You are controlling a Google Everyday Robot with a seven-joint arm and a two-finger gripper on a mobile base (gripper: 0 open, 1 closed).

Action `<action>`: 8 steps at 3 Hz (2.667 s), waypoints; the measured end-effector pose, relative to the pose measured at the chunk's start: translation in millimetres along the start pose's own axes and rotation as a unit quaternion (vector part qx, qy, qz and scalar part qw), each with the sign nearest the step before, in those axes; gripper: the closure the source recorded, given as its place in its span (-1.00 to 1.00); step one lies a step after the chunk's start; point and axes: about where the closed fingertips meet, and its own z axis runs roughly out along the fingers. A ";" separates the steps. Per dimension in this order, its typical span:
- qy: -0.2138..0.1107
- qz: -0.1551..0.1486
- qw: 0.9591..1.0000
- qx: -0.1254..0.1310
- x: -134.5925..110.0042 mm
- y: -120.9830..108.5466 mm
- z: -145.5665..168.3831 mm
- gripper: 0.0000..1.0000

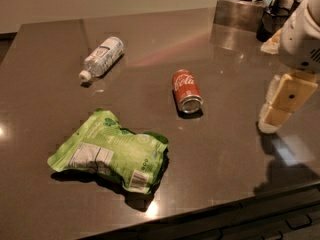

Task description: Place coke can upright

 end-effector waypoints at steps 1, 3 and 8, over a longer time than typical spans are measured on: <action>-0.006 0.030 1.000 0.004 -17.7 0.4 11.9 -1.00; 0.002 0.079 0.997 0.019 -73.8 -3.3 39.6 -1.00; 0.067 0.236 0.969 -0.009 -144.9 -76.1 122.9 -1.00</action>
Offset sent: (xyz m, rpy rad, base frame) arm 0.0334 0.0790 -0.0284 0.0640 -0.0211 -0.1981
